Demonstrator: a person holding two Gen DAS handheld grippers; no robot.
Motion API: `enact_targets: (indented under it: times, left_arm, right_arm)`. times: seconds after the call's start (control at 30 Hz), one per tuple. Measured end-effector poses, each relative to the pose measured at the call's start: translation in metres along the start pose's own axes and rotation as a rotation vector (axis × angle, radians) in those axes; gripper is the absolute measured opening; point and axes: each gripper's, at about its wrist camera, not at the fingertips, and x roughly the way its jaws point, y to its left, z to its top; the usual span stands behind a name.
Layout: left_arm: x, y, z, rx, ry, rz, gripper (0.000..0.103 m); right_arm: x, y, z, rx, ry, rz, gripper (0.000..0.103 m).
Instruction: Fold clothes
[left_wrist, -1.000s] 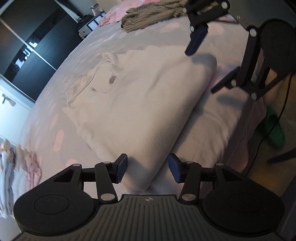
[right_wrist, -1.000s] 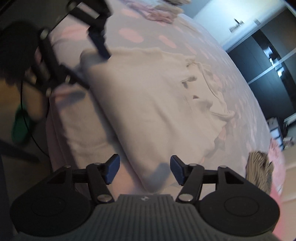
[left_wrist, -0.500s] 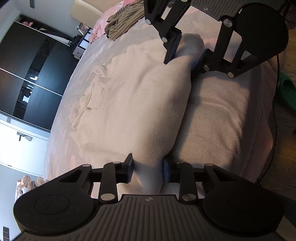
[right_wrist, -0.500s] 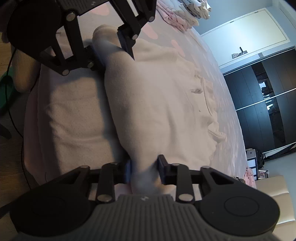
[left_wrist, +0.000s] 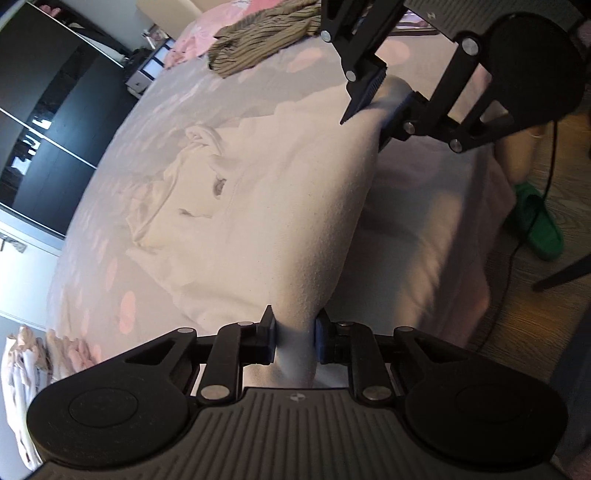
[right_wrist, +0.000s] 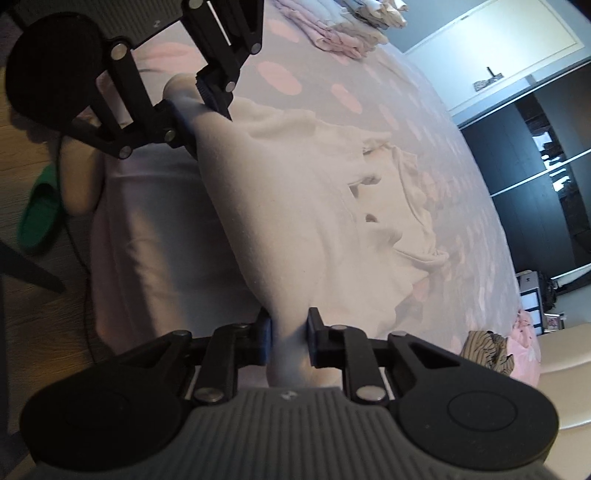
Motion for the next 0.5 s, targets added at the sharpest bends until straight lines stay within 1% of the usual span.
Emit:
enact_targets:
  times: [0.07, 0.13, 0.27, 0.3, 0.33, 0.4, 0.47, 0.5]
  left_arm:
    - [-0.004, -0.001, -0.003, -0.001, 0.005, -0.041, 0.016]
    - [-0.004, -0.003, -0.005, 0.005, 0.011, -0.065, 0.016]
    - [0.014, -0.004, -0.009, -0.027, 0.044, -0.116, 0.017]
    - [0.019, -0.004, -0.010, -0.035, 0.049, -0.127, 0.019]
    - [0.022, -0.004, -0.011, -0.042, 0.052, -0.138, 0.020]
    - [0.023, -0.002, -0.012, -0.050, 0.048, -0.151, 0.025]
    - [0.019, 0.001, -0.014, -0.071, 0.046, -0.169, 0.030]
    - [0.017, 0.004, -0.014, -0.085, 0.046, -0.181, 0.033]
  right_arm:
    - [-0.006, 0.002, 0.000, 0.001, 0.004, 0.041, 0.020]
    - [-0.006, 0.002, 0.001, -0.002, 0.007, 0.065, 0.021]
    - [0.013, -0.007, 0.001, 0.030, 0.011, 0.109, 0.021]
    - [0.016, -0.006, -0.001, 0.042, 0.015, 0.123, 0.022]
    - [0.019, -0.004, -0.003, 0.055, 0.018, 0.131, 0.025]
    - [0.024, -0.006, -0.004, 0.070, 0.019, 0.147, 0.034]
    - [0.019, -0.010, -0.004, 0.107, 0.015, 0.184, 0.045]
    - [0.016, -0.013, -0.004, 0.131, 0.013, 0.204, 0.045]
